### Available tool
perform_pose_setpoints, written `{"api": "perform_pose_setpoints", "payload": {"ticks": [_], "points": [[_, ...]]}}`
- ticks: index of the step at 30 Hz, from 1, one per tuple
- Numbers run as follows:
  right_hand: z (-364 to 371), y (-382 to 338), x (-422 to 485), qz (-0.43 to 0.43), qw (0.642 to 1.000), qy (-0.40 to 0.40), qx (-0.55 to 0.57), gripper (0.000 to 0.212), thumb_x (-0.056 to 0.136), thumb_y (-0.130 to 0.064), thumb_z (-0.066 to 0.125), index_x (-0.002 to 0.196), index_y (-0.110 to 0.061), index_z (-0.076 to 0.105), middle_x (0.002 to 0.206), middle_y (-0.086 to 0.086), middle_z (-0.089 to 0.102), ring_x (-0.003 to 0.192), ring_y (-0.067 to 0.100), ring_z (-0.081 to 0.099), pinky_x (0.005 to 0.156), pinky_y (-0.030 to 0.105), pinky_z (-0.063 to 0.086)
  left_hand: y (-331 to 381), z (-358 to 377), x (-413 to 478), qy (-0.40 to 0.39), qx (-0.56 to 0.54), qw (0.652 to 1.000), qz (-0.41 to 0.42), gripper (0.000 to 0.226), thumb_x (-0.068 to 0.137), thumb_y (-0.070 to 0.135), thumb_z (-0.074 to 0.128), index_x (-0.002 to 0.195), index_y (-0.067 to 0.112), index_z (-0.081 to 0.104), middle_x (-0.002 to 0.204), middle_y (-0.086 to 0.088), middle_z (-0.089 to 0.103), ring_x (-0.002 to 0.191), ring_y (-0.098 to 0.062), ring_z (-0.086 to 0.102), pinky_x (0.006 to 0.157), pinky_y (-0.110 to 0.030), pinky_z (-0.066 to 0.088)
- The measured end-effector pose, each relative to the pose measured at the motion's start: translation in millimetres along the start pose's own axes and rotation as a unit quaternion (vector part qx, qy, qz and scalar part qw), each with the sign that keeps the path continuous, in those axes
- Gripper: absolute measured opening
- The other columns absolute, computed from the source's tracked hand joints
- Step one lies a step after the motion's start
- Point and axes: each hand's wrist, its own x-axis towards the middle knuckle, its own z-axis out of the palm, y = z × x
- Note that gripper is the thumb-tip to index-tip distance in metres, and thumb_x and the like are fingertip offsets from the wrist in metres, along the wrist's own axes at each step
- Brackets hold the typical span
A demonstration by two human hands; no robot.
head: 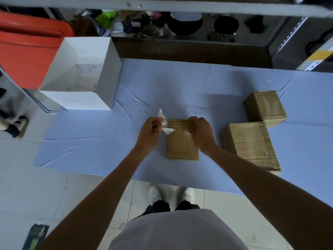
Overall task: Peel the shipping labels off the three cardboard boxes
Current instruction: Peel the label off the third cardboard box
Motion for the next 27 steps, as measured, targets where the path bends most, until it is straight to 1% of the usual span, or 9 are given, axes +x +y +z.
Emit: {"api": "perform_pose_setpoints", "payload": {"ticks": [3, 6, 8, 11, 15, 17, 19, 23, 27], "points": [[-2, 0, -2, 0.019, 1.000, -0.013, 0.007, 0.032, 0.092, -0.024, 0.052, 0.124, -0.020, 0.054, 0.115, 0.009, 0.052, 0.100, 0.030, 0.056, 0.087, 0.041, 0.050, -1, -3, -1, 0.000, -0.002, 1.000, 0.000, 0.018, 0.091, -0.003, 0.049, 0.106, 0.003, 0.057, 0.081, 0.005, 0.056, 0.075, -0.005, 0.054, 0.069, -0.017, 0.042], [-3, -5, -5, 0.062, 0.996, -0.061, 0.012, 0.084, 0.058, -0.054, 0.081, 0.126, -0.021, 0.046, 0.114, 0.002, 0.044, 0.099, 0.020, 0.046, 0.082, 0.037, 0.046, -4, -7, -3, 0.000, 0.005, 1.000, 0.003, 0.019, 0.091, -0.004, 0.049, 0.108, -0.001, 0.057, 0.083, 0.000, 0.057, 0.075, -0.006, 0.054, 0.071, -0.019, 0.042], [-2, -7, -8, 0.070, 0.994, -0.080, -0.017, 0.099, 0.040, -0.055, 0.089, 0.119, -0.016, 0.044, 0.111, 0.003, 0.042, 0.096, 0.022, 0.044, 0.075, 0.035, 0.043, -5, -8, -4, 0.002, 0.002, 1.000, 0.006, 0.020, 0.091, -0.005, 0.049, 0.109, -0.004, 0.057, 0.085, -0.003, 0.057, 0.075, -0.007, 0.054, 0.072, -0.018, 0.042], [1, -6, -10, 0.090, 0.994, -0.057, -0.013, 0.084, 0.049, -0.045, 0.090, 0.112, -0.012, 0.046, 0.107, 0.005, 0.044, 0.092, 0.024, 0.047, 0.070, 0.034, 0.041, -6, -10, -7, 0.005, 0.003, 1.000, 0.009, 0.021, 0.091, -0.005, 0.049, 0.110, -0.005, 0.056, 0.088, -0.005, 0.057, 0.075, -0.007, 0.054, 0.069, -0.012, 0.042], [-2, -7, -11, 0.035, 0.999, 0.001, -0.016, 0.019, 0.089, -0.017, 0.061, 0.105, -0.009, 0.056, 0.097, 0.007, 0.050, 0.088, 0.028, 0.057, 0.067, 0.031, 0.043, -3, -11, -8, 0.000, -0.010, 1.000, -0.002, 0.020, 0.092, -0.003, 0.048, 0.111, -0.003, 0.056, 0.090, -0.006, 0.057, 0.083, -0.014, 0.054, 0.071, -0.013, 0.043], [-4, -7, -11, 0.017, 0.999, 0.018, -0.025, 0.019, 0.093, -0.004, 0.044, 0.106, -0.009, 0.058, 0.098, 0.009, 0.054, 0.088, 0.029, 0.059, 0.070, 0.031, 0.046, -2, -11, -7, 0.000, -0.013, 1.000, -0.006, 0.020, 0.093, -0.002, 0.048, 0.111, -0.001, 0.056, 0.090, -0.005, 0.057, 0.085, -0.015, 0.055, 0.073, -0.016, 0.044], [-6, -7, -9, 0.021, 1.000, 0.013, -0.014, 0.017, 0.094, -0.014, 0.046, 0.106, -0.010, 0.059, 0.102, 0.009, 0.057, 0.088, 0.028, 0.059, 0.071, 0.031, 0.047, -2, -10, -7, 0.000, -0.009, 1.000, -0.006, 0.019, 0.093, -0.001, 0.049, 0.110, 0.001, 0.057, 0.093, -0.006, 0.058, 0.087, -0.015, 0.056, 0.071, -0.015, 0.044], [-5, -10, -7, 0.056, 0.998, -0.032, -0.003, 0.071, 0.059, -0.064, 0.075, 0.107, -0.016, 0.053, 0.101, -0.001, 0.049, 0.086, 0.017, 0.048, 0.071, 0.030, 0.040, -2, -9, -7, 0.002, -0.009, 1.000, -0.005, 0.019, 0.092, -0.003, 0.048, 0.109, -0.001, 0.056, 0.092, -0.009, 0.056, 0.086, -0.017, 0.054, 0.072, -0.016, 0.043], [2, -16, -12, 0.018, 0.994, -0.058, -0.090, 0.097, 0.042, -0.063, 0.085, 0.114, -0.013, 0.043, 0.109, 0.003, 0.043, 0.088, 0.024, 0.052, 0.069, 0.032, 0.042, -4, -8, -8, 0.003, -0.003, 1.000, -0.006, 0.018, 0.092, -0.002, 0.049, 0.108, 0.001, 0.057, 0.089, -0.005, 0.057, 0.085, -0.016, 0.055, 0.072, -0.017, 0.043]]}}
